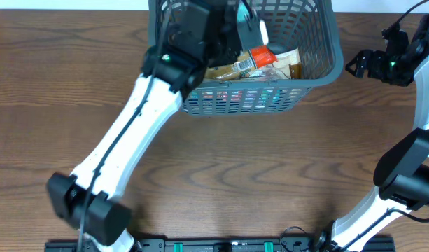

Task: Pack container
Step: 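Carry the wet-wipes pack into the basket and release it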

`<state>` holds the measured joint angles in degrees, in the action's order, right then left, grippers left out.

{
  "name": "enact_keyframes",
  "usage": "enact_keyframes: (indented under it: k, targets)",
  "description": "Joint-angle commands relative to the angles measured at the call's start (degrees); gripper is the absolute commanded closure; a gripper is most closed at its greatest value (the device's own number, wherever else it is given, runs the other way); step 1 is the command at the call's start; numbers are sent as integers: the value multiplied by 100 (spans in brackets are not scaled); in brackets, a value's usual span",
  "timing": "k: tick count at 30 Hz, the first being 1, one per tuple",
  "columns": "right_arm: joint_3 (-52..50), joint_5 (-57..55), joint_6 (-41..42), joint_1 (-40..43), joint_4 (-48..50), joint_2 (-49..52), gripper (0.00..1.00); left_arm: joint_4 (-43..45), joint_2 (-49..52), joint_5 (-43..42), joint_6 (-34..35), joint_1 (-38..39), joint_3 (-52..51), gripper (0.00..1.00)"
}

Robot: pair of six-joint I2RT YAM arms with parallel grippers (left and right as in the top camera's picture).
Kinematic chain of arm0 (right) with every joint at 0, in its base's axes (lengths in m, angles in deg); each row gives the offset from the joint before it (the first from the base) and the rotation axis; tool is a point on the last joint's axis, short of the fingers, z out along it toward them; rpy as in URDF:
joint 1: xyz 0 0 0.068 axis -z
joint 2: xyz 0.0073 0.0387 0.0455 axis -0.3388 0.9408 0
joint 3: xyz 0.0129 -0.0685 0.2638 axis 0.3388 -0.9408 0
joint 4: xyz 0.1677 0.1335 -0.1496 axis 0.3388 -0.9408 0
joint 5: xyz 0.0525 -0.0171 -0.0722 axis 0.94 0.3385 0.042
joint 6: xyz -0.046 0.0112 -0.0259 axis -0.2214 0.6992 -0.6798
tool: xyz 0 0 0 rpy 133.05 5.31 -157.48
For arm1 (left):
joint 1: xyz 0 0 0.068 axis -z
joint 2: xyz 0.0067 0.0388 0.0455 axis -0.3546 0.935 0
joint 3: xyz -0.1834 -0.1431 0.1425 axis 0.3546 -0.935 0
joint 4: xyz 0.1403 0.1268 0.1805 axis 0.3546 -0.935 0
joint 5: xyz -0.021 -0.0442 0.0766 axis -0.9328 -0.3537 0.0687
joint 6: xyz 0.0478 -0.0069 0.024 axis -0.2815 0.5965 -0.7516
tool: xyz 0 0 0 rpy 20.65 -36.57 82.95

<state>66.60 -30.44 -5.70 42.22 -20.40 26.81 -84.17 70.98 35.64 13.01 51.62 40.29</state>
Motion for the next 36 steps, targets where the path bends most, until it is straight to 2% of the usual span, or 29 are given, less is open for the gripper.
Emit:
enact_keyframes:
  k: [1, 10, 19, 20, 23, 25, 28, 30, 33, 36]
  targets:
    - [-13, 2, -70, -66, -26, -28, 3, -15, 334, -299, -374, -107, 70, 94]
    - [-13, 2, -70, -66, -26, -28, 3, -96, 1303, -310, -439, -378, 72, 94]
    - [-13, 2, -70, -66, -52, -28, 3, -103, 1585, -310, -433, -476, 70, 94]
    - [-13, 2, -70, -66, -66, -28, 3, -107, 1585, -310, -433, -481, 70, 87]
    - [-13, 2, -70, -66, -116, -28, 3, -101, 1563, -286, -433, -481, 72, 51]
    - [-13, 0, -70, -66, -136, -28, 3, -101, 1537, -286, -426, -481, 72, 44]
    - [-13, 2, -68, -66, -111, -28, 2, -98, 1456, -275, -413, -481, 72, 42]
    - [-13, 2, -70, -66, -70, -28, 1, -76, 1346, -160, -323, -481, 72, 30]
    - [0, 52, -70, -66, 57, -31, 1, 144, 1036, 358, 586, -501, 72, 15]
    - [22, 466, -70, -63, 262, -31, 1, 164, 603, 492, 992, -621, 72, 9]
